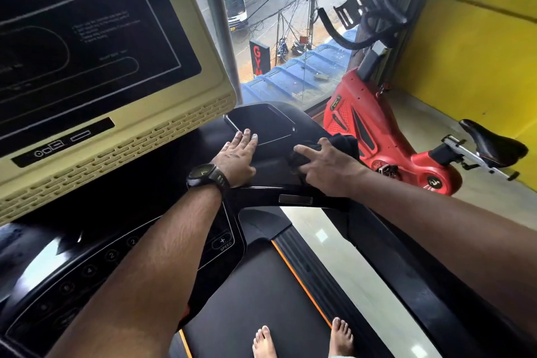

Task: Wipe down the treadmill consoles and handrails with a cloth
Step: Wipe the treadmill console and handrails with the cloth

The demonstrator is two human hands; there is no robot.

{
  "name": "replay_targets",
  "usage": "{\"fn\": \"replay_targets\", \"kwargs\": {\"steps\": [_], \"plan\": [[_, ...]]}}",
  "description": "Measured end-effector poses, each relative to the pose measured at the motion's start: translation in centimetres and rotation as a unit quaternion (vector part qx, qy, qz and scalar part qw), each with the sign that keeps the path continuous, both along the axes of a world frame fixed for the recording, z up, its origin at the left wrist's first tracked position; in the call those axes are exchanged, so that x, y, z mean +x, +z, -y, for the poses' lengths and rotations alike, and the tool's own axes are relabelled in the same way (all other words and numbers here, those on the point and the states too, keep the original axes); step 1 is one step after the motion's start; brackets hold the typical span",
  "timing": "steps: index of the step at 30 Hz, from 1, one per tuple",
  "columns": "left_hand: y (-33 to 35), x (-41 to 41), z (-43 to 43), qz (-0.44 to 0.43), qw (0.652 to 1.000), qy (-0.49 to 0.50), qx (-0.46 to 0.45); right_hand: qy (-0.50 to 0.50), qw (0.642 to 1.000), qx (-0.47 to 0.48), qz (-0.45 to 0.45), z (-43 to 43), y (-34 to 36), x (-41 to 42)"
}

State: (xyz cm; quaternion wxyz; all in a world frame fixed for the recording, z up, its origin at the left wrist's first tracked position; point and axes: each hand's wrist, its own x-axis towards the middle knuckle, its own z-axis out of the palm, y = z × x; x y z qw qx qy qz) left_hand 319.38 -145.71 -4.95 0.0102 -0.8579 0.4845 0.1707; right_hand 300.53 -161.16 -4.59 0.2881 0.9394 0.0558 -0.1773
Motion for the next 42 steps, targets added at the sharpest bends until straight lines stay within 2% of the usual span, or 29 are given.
{"fn": "replay_targets", "kwargs": {"steps": [4, 10, 14, 16, 22, 26, 30, 38, 42], "plan": [[0.2, 0.0, -0.2, -0.014, 1.0, 0.0, -0.01, -0.01, 0.999, 0.003, 0.03, -0.3, -0.7, 0.1], [0.6, 0.1, -0.6, -0.033, 0.999, 0.001, -0.026, 0.047, 0.995, -0.025, 0.081, -0.2, -1.2, 1.6], [1.0, 0.4, -2.2, -0.046, 0.996, 0.042, -0.069, 0.043, 0.991, -0.012, 0.126, -0.1, -0.8, 0.9], [1.1, 0.3, -2.9, -0.057, 0.994, 0.056, -0.074, 0.059, 0.992, -0.04, 0.106, -0.4, -0.9, 0.7], [1.5, -0.1, -3.8, -0.07, 0.993, 0.07, -0.071, 0.102, 0.988, -0.109, -0.029, -0.8, -0.4, 1.8], [1.8, -0.5, -3.6, -0.069, 0.994, 0.068, -0.049, 0.156, 0.975, -0.156, -0.036, -1.0, -1.0, 3.3], [2.1, -0.7, -3.6, -0.061, 0.996, 0.064, -0.02, 0.187, 0.969, -0.162, -0.023, -1.1, -1.2, 4.2], [2.8, -1.3, -4.7, -0.051, 0.996, 0.074, 0.003, 0.117, 0.988, -0.097, -0.011, -1.0, -0.3, 3.1], [3.0, -1.4, -4.8, -0.037, 0.996, 0.077, 0.009, 0.054, 0.993, -0.1, -0.021, -1.4, -0.1, 1.9]]}}
